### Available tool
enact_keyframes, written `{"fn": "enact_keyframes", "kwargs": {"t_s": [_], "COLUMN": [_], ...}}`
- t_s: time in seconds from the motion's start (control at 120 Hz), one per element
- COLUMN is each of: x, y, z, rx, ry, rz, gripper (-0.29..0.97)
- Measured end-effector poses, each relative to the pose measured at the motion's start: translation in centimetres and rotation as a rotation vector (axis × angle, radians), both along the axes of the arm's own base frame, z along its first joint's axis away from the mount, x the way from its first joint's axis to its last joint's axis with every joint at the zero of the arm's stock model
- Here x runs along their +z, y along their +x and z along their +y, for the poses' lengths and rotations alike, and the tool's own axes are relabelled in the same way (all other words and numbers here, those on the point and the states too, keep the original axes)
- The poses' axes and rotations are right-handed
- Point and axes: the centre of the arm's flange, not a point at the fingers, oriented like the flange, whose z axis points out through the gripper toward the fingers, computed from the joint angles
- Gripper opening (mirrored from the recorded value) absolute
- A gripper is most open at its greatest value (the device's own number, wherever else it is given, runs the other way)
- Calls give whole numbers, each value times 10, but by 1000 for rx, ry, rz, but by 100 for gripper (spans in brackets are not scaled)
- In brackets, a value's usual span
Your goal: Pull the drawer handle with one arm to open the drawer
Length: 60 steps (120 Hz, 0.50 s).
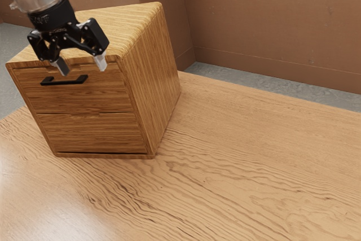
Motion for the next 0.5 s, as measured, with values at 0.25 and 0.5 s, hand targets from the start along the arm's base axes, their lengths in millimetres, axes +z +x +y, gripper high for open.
{"fn": "enact_keyframes", "kwargs": {"t_s": [0.25,0.5], "x": [3,-22], "y": [-16,-54], "z": [-6,22], "rx": [481,814], "ry": [-63,-128], "rz": [59,87], "gripper": [68,68]}}
